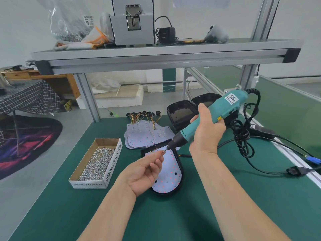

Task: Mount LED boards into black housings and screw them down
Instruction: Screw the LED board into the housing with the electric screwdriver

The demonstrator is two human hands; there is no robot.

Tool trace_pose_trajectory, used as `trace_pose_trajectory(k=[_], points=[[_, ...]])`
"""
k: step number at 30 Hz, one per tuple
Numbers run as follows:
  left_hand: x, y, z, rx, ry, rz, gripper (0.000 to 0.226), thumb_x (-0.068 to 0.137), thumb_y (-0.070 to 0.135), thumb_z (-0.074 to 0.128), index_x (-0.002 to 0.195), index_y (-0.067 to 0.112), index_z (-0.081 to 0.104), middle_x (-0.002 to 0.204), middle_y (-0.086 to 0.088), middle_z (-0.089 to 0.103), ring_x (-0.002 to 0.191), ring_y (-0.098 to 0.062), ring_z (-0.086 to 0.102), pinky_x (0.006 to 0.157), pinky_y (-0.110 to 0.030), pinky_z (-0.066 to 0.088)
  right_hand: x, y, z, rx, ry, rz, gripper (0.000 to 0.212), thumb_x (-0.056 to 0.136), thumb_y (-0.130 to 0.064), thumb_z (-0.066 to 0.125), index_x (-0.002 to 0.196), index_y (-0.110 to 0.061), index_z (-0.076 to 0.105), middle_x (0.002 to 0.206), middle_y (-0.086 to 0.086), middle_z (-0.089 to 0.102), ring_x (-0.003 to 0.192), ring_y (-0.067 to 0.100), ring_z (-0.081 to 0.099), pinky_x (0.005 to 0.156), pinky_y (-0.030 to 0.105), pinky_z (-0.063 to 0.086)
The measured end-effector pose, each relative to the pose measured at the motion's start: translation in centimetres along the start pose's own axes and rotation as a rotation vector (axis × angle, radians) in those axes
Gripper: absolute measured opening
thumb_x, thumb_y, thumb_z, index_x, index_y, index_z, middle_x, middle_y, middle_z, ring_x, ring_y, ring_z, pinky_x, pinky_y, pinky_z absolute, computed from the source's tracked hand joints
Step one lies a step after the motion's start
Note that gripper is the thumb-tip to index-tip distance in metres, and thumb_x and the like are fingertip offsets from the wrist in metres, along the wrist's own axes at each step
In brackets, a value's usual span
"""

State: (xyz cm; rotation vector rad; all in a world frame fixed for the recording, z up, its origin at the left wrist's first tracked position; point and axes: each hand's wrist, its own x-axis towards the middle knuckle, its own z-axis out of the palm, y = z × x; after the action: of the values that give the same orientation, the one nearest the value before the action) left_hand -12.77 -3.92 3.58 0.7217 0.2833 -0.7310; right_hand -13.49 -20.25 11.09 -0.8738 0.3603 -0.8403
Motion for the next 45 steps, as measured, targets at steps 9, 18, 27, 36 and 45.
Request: trace_pose_trajectory(k=[9, 18, 27, 36, 45], points=[[-0.1, -0.2, 0.4, -0.021, -0.01, -0.009, 0.021, 0.064, 0.0, 0.078, 0.084, -0.006, 0.076, 0.076, -0.011, 0.061, 0.053, -0.01, 0.057, 0.039, -0.012, 0.044, -0.2, 0.1, -0.1, -0.011, -0.018, -0.006, 0.02, 0.086, -0.019, 0.073, 0.082, -0.017, 0.054, 0.055, 0.0, 0.055, 0.049, 0.013, 0.054, 0.056, 0.028, 0.049], [0.0, -0.9, 0.5, 0.114, 0.037, 0.1, 0.009, 0.066, 0.001, 0.073, 0.072, -0.001, 0.078, 0.069, -0.01, 0.063, 0.052, -0.008, 0.058, 0.04, -0.011, 0.043, -0.6, 0.4, -0.2, -0.045, -0.054, -0.065, 0.022, 0.082, -0.021, 0.074, 0.077, -0.017, 0.053, 0.059, 0.003, 0.055, 0.049, 0.013, 0.052, 0.051, 0.023, 0.047], [0.0, -0.8, 0.5, 0.196, 0.016, 0.145, 0.026, 0.065, 0.014, 0.082, 0.088, 0.004, 0.08, 0.072, -0.01, 0.064, 0.054, -0.008, 0.058, 0.043, -0.012, 0.046, -0.1, 0.8, -0.5, -0.057, -0.016, -0.031, 0.021, 0.084, -0.021, 0.074, 0.079, -0.017, 0.053, 0.058, 0.002, 0.056, 0.049, 0.013, 0.053, 0.054, 0.028, 0.048], [2.2, 1.6, -3.6, 0.927, 0.624, 0.321, 0.051, 0.083, 0.057, 0.071, 0.069, 0.011, 0.054, 0.053, -0.001, 0.043, 0.044, -0.017, 0.032, 0.044, -0.023, 0.023, 1.0, 0.2, -0.1, -0.05, -0.012, -0.065, 0.021, 0.088, -0.017, 0.073, 0.08, -0.018, 0.053, 0.057, 0.0, 0.055, 0.05, 0.013, 0.053, 0.054, 0.027, 0.048], [3.4, -0.2, -1.0, 1.065, 0.404, 0.12, 0.028, 0.076, 0.022, 0.082, 0.097, 0.008, 0.069, 0.088, -0.004, 0.074, 0.064, -0.017, 0.056, 0.056, -0.022, 0.037, 1.3, 1.1, 0.4, -0.125, -0.065, -0.168, 0.023, 0.078, -0.023, 0.073, 0.073, -0.018, 0.051, 0.062, 0.006, 0.053, 0.054, 0.018, 0.052, 0.052, 0.026, 0.047]])
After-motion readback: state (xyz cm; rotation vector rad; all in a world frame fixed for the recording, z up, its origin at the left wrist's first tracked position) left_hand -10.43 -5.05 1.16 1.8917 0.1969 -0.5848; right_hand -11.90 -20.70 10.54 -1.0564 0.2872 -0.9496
